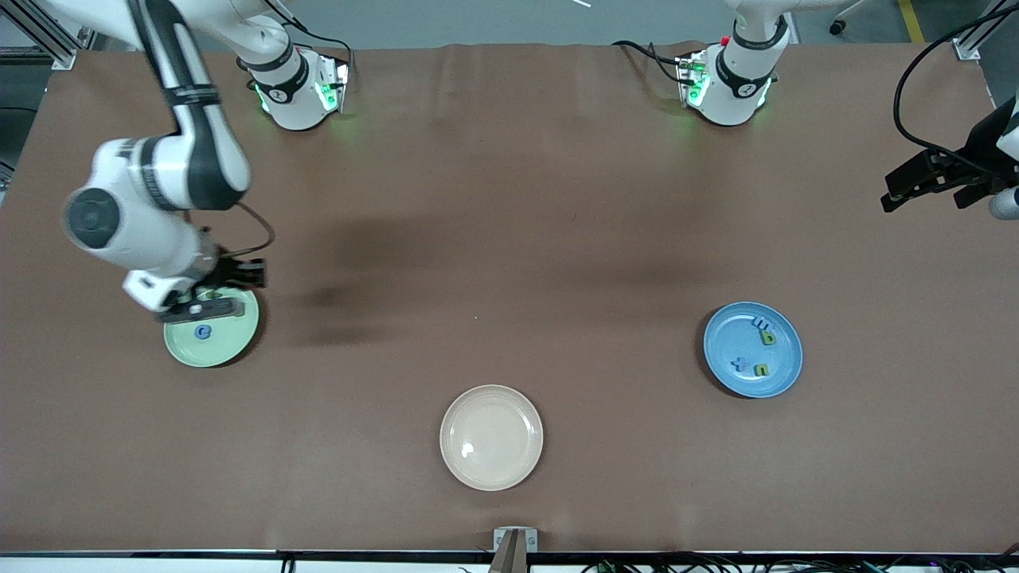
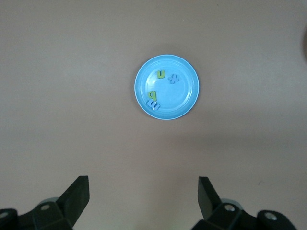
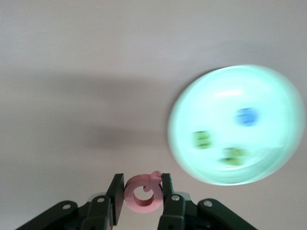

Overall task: Sort upper and lower case letters into plates
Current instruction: 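Carry the pink G into the green plate and open the right gripper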

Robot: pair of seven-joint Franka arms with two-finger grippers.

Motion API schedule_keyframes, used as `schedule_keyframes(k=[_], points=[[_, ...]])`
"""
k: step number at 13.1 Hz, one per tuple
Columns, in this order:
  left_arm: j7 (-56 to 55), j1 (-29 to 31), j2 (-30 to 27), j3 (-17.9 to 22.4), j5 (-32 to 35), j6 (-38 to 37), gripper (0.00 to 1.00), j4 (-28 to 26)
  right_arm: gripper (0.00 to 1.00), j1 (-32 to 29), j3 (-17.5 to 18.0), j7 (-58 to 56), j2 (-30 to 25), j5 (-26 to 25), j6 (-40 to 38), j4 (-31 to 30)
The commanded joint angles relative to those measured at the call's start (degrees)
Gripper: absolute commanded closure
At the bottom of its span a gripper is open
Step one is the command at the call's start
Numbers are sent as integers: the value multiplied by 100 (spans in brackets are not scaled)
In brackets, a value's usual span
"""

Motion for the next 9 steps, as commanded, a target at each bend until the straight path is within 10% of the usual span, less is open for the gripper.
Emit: schedule_keyframes(k=[1, 9], points=[[165, -169, 35, -52, -231, 9, 0, -60, 80, -467, 135, -321, 658, -349, 31, 600], [15, -47, 299, -175, -161, 369, 0, -42, 80, -1137, 249, -1542, 2285, 447, 945, 1418]])
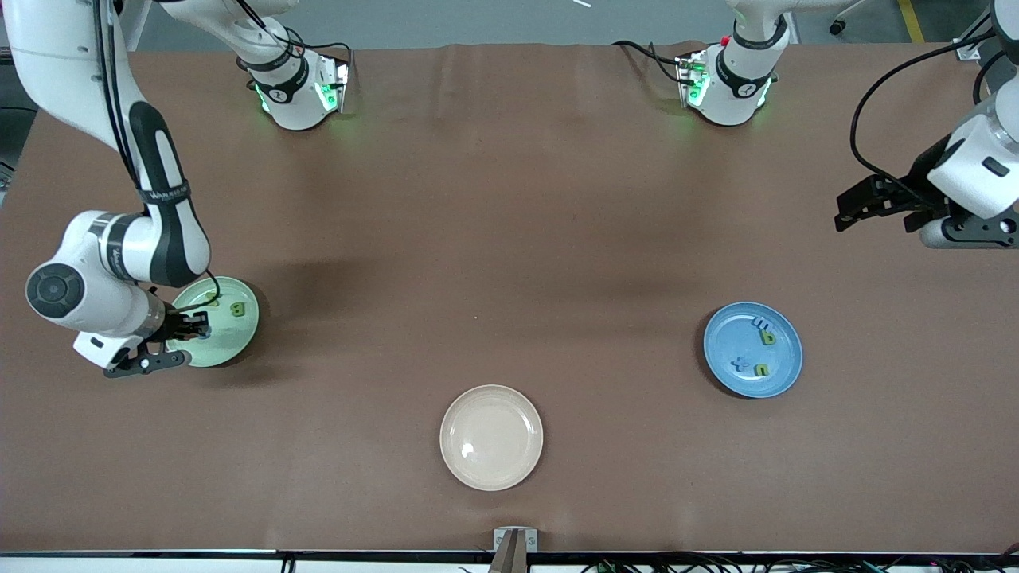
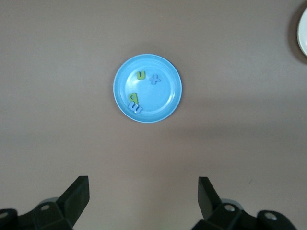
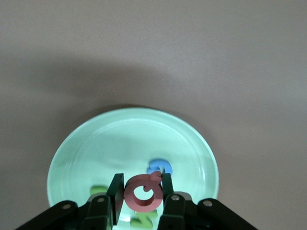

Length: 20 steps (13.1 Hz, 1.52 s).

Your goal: Sort upper and lower case letters into plates

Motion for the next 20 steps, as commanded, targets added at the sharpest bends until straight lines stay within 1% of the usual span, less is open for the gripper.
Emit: schedule_keyframes(k=[1, 2, 3, 6, 9, 10, 11, 12, 13, 14, 16, 18, 20], points=[[71, 67, -19, 5, -35, 78, 0, 13, 80, -161, 136, -711, 479, 732, -7, 462], [80, 76, -45, 5, -35, 61, 0, -4, 80, -178, 136, -871, 646, 926, -7, 593], [98, 76, -63, 5, -35, 35, 0, -4, 80, -178, 136, -872, 700, 963, -16, 612], [98, 58, -185, -48, -44, -1, 0, 5, 79, -178, 136, -881, 701, 963, -34, 569], [89, 58, -195, -48, -88, -1, 0, 22, 78, -222, 127, -890, 701, 963, -69, 489], [98, 67, -186, -48, -97, -1, 0, 22, 76, -222, 127, -890, 701, 955, -69, 498], [46, 67, -160, -48, -123, -1, 0, 31, 72, -214, 127, -890, 692, 955, -78, 498], [-42, 50, -160, -48, -132, -1, 0, 13, 51, -196, 136, -838, 692, 963, -95, 498], [-52, 58, -160, -48, -132, -1, 0, 13, 6, -161, 127, -741, 674, 963, -113, 498], [-52, 67, -177, -39, -132, -1, 0, 39, 3, -152, 127, -462, 639, 963, -217, 507], [-52, 67, -177, -30, -132, -1, 0, 40, 2, -21, 127, -161, 447, 963, -586, 507], [-52, 76, -186, -22, -132, 8, 0, 31, 2, 68, 118, 198, -26, 955, -1085, 446], [-52, 67, -186, -13, -132, 17, 0, 13, 2, 181, 101, 453, -728, 902, -1771, 297]])
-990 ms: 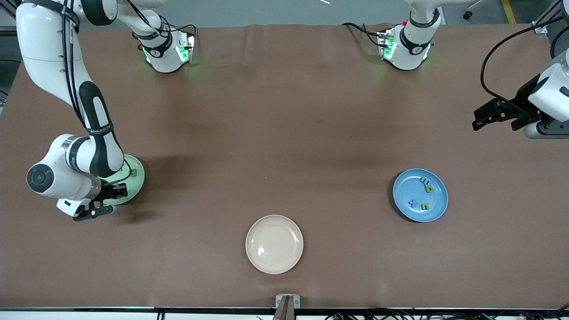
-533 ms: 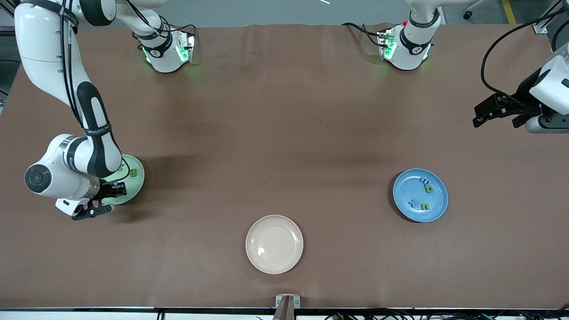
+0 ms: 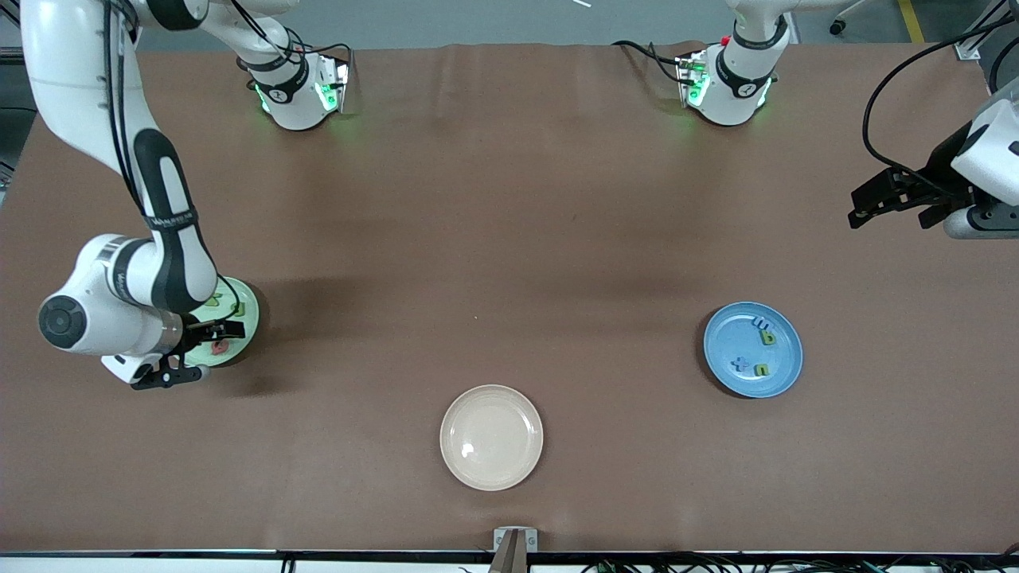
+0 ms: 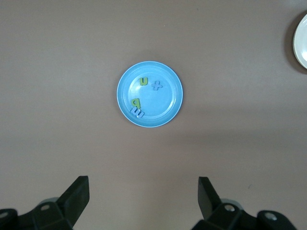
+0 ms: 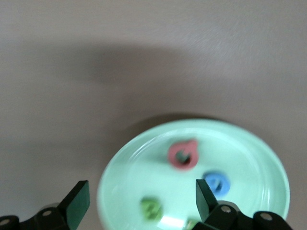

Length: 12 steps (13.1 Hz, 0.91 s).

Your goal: Sort upper and lower case letters into plates

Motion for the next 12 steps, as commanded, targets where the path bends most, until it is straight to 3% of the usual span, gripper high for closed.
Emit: schedule_keyframes(k=[1, 6, 10, 12], points=[[-37, 6, -47, 20, -110, -12, 0, -12, 2, 239, -16, 559, -1163, -2, -689, -443], [-2, 41, -73, 37, 292, 14, 0, -3, 2, 592, 27, 1581, -2754, -836, -1841, -356], [-11, 15, -240, -33, 320, -160, 0, -12, 2, 574, 1, 1581, -2863, -873, -2991, 977], [-55, 15, -258, -77, 320, -450, 0, 5, 2, 522, 10, 1581, -2863, -873, -3056, 1269]])
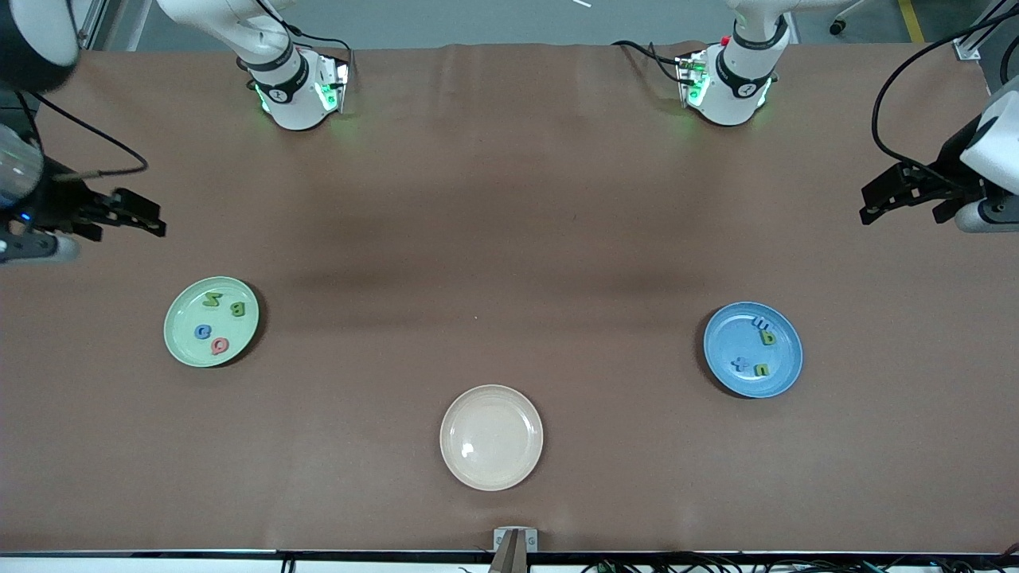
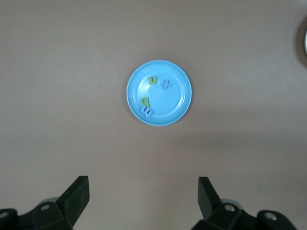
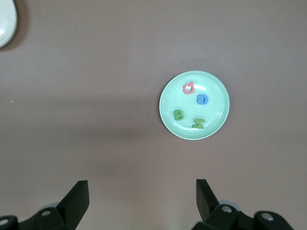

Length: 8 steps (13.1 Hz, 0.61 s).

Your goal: Sort upper and lower case letters into plates

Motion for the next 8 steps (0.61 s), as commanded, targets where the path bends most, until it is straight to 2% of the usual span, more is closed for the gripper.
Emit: schedule_keyframes(k=[1, 2, 3, 5, 6, 8], points=[[-46, 12, -140, -55, 112, -328, 0, -1, 2, -132, 42, 78, 104, -79, -140, 430], [-20, 20, -157, -46, 112, -381, 0, 16, 2, -237, 68, 69, 87, -62, -158, 466], [-20, 29, -227, -37, 112, -399, 0, 25, 2, -456, 260, 69, 78, -62, -228, 492], [-11, 29, -228, -11, 112, -390, 0, 34, 1, -1438, 1363, 78, 69, -79, -325, 580], [-20, 38, -210, -2, 103, -390, 0, 34, 1, -1738, 1673, 78, 69, -88, -325, 580], [-20, 29, -166, -2, 103, -338, 0, 34, 1, -1908, 1887, 78, 51, -123, -316, 580]])
